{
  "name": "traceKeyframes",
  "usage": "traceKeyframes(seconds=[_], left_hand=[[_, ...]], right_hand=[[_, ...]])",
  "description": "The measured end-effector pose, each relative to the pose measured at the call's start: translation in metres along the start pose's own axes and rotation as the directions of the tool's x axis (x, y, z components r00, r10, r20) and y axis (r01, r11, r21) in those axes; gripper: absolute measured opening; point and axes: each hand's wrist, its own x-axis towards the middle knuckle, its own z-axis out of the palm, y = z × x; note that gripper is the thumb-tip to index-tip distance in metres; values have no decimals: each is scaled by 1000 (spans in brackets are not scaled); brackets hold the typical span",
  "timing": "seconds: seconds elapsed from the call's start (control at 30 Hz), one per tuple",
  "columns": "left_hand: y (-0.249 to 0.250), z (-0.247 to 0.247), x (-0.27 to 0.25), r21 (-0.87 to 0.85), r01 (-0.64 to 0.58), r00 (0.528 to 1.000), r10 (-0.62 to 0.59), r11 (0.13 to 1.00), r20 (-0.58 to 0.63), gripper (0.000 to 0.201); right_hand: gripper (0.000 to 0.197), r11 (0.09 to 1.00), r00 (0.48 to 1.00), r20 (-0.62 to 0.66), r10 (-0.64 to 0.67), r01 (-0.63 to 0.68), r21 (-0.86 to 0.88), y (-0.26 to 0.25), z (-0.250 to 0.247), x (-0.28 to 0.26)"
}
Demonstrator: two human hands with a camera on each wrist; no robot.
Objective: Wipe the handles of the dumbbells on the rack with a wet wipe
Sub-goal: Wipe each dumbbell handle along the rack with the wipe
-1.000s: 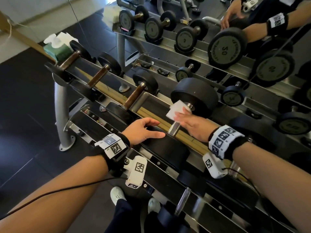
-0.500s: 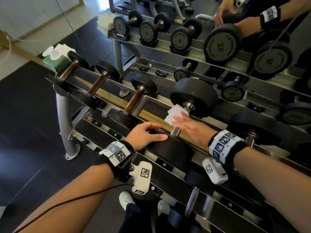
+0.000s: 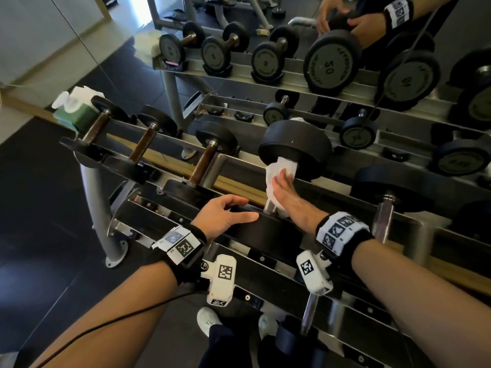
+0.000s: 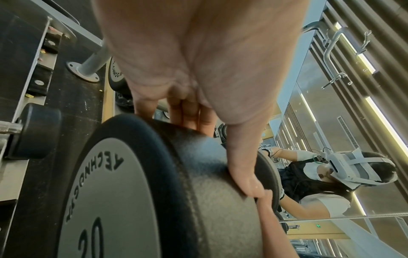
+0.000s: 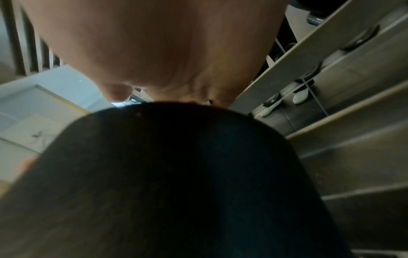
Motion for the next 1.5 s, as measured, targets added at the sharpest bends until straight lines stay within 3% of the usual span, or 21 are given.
traceKeyframes(seconds=[0.07, 0.13, 0.27, 0.37, 0.53, 0.67, 0.97, 1.17, 1.4, 1.5], left_hand=[[-1, -1, 1, -8, 0, 1000, 0, 1000, 6, 70], [-3, -2, 3, 2, -2, 1000, 2, 1000, 5, 64], [-8, -2, 5, -2, -2, 1000, 2, 1000, -5, 60], [-8, -2, 4, 17, -13, 1000, 13, 1000, 3, 60], [-6, -2, 2, -20, -48, 999, 48, 999, 16, 70], [-8, -2, 3, -45, -49, 999, 50, 998, 19, 69], [-8, -2, 3, -27, -47, 999, 48, 999, 15, 69], [-8, -1, 2, -40, -39, 999, 39, 998, 3, 69], [-7, -1, 1, -34, -58, 998, 58, 998, 18, 68], [-8, -1, 2, -39, -53, 999, 54, 998, 8, 62]], right_hand=[[50, 943, 999, -52, -1, 18, 333, 8, 10, -10], [55, 850, 995, -35, 97, -65, 523, 13, 16, -15], [64, 932, 990, -138, -17, 66, 357, 19, 22, -13], [67, 922, 996, -87, 19, 16, 387, 20, 17, -9], [96, 932, 969, -246, 38, 54, 359, 18, 6, -2], [89, 922, 948, -314, 58, 69, 380, 18, 3, 0], [108, 950, 954, -281, 105, -13, 311, 8, -11, 9], [83, 954, 946, -289, 149, -61, 292, 5, -26, 16], [68, 907, 953, -281, 110, 19, 422, 17, -19, -1], [69, 884, 975, -207, 85, 22, 467, 22, -12, -11]])
